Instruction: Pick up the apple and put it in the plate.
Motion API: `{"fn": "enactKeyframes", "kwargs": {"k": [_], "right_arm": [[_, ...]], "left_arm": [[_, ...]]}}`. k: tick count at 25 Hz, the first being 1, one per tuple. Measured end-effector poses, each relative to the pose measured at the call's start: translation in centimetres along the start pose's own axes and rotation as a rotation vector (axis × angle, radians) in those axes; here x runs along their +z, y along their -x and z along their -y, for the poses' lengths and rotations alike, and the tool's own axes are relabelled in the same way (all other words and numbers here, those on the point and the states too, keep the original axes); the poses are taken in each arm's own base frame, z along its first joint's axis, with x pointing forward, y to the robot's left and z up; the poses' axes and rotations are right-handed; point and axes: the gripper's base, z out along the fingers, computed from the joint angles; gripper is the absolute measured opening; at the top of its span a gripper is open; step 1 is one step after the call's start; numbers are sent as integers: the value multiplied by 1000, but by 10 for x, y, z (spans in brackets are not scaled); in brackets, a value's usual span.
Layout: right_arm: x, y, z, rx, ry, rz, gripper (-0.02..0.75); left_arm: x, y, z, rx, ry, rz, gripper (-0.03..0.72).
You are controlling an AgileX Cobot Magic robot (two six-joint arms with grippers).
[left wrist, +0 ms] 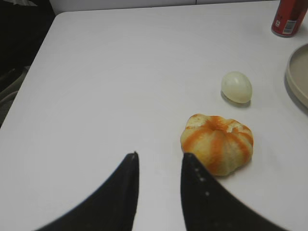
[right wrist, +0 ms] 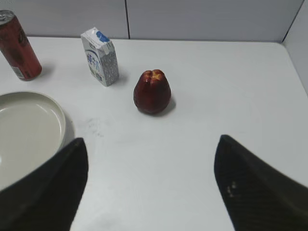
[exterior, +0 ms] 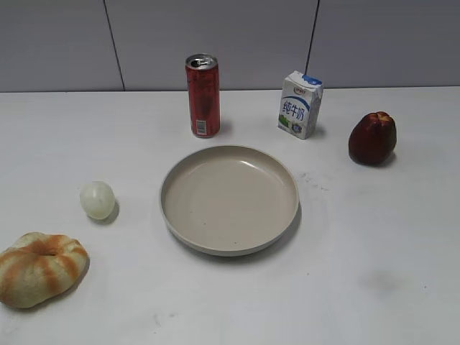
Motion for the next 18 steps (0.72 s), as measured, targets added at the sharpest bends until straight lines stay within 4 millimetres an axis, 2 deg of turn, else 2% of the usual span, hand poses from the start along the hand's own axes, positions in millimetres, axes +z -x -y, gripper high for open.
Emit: {"fn": "enactKeyframes", "kwargs": {"k": [5, 12, 18], "right_arm": [[65, 37, 0, 22, -13, -178, 651], [173, 69, 2, 37, -20, -428, 615], [260, 76, 6, 42, -18, -613, 596]], "left_arm": [[0, 0, 0, 0, 0, 0, 236], [0, 0, 0, 0, 0, 0, 236], [0, 0, 0, 0, 0, 0, 236]]}}
